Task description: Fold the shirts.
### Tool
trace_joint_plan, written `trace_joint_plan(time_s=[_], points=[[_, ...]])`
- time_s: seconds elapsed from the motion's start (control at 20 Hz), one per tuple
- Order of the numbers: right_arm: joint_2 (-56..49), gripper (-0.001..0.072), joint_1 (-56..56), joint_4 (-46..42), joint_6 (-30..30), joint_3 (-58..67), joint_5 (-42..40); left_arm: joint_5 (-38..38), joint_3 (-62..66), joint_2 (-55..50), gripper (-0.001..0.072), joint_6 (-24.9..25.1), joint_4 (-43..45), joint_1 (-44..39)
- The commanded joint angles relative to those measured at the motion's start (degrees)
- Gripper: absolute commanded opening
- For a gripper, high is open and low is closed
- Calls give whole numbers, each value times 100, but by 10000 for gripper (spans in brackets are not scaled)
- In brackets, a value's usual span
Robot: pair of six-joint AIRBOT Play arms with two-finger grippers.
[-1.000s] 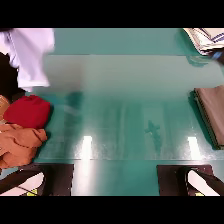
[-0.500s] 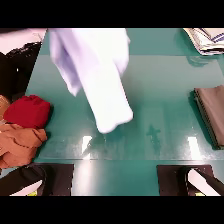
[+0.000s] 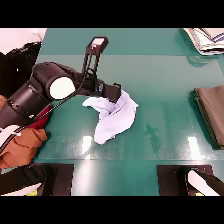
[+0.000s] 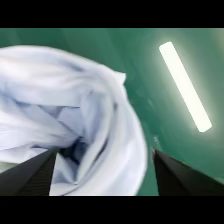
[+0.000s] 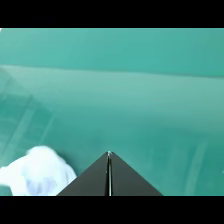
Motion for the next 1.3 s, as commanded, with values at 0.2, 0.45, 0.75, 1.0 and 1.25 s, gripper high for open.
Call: trace_joint_plan(time_s=[0.2, 0.45, 0.75, 1.0, 1.25], points=[[-2, 17, 79, 2, 2, -125, 129, -599, -79, -221, 704, 271, 264, 1753], [-4, 17, 79, 0, 2, -127, 129, -326, -953, -892, 704, 1370, -1113, 2723], [-4, 17, 83, 0, 2, -127, 144, 55, -1078, -1963, 704, 1980, -1921, 2752], [2, 17, 85, -13, 4, -466, 793, 308, -946, -1980, 20, 2050, -2094, 2754], [0, 19, 385, -24, 7, -2671, 839, -404, 188, -1976, 22, 2048, -1478, 2754]])
